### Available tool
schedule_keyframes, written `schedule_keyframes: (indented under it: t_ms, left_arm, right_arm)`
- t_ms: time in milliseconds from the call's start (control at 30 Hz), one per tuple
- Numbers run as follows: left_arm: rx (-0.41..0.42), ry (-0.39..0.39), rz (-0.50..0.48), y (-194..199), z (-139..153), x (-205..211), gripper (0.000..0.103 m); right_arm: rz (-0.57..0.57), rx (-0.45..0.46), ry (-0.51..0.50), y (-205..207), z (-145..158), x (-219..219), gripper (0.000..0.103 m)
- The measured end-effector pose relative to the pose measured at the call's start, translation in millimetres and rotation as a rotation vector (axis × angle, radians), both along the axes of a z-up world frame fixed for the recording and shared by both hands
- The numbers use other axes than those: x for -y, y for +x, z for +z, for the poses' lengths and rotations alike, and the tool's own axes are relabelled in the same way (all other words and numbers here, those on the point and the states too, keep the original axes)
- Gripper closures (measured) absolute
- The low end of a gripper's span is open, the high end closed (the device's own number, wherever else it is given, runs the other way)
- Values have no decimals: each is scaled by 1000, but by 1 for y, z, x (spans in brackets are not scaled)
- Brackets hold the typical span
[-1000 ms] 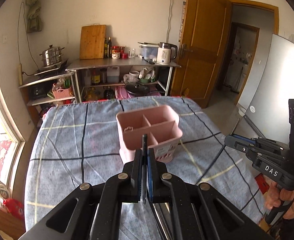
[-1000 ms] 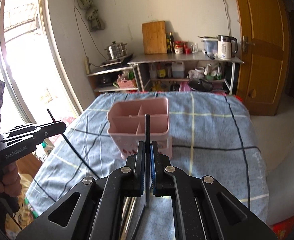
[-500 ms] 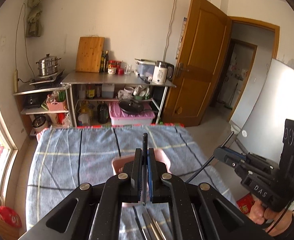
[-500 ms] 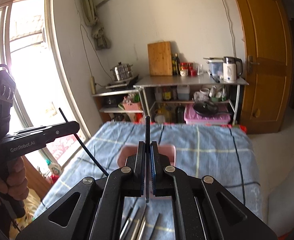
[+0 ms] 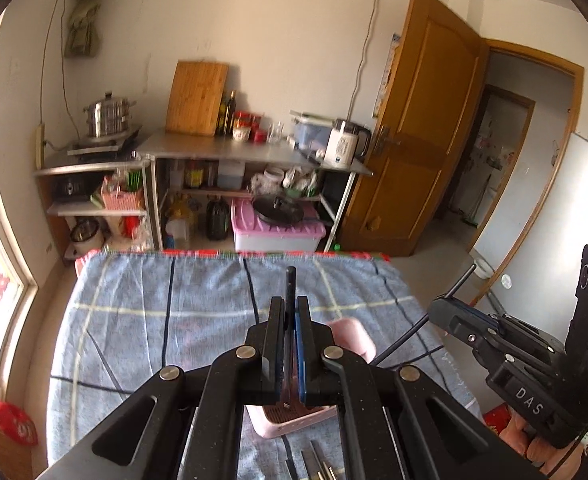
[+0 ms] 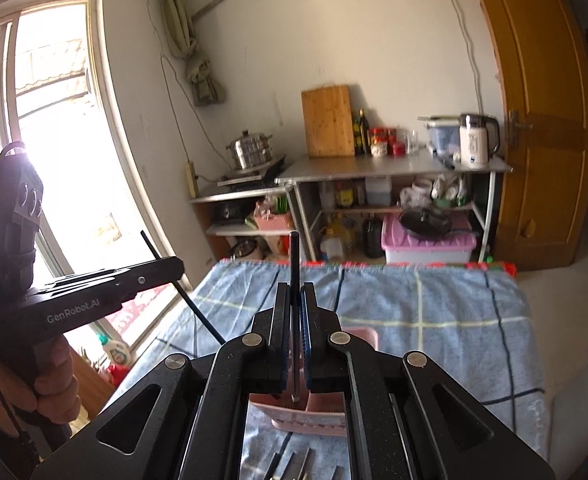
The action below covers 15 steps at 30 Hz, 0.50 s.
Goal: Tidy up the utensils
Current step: 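Lift the held chopsticks with both tools and carry them over the pink basket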
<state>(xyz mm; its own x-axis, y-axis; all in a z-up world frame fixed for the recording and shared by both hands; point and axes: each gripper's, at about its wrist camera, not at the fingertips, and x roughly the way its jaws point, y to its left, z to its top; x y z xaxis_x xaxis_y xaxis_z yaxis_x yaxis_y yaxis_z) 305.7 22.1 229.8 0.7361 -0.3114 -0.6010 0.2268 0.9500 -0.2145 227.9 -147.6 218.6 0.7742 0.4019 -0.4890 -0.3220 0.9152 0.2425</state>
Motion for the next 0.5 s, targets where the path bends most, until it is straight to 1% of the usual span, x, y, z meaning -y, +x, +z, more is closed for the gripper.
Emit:
schedule_keyframes:
  t_ms: [133,267,400,500]
  left_arm:
    - [-38,7,2,6,-28,-1,99]
    - [-69,18,17,12,-51,-3,99]
    - [-74,4,28,13,-60,-9,98]
    - [-65,-19,34,10,-59,-16,90]
  right_arm:
    - [11,-63,-8,10,-28,-4,98]
    - [11,-111,-10,18,-48,-3,98]
    - [18,-147,-9,24,-60,-1,98]
    - [15,-150,-17,23,-63,2,98]
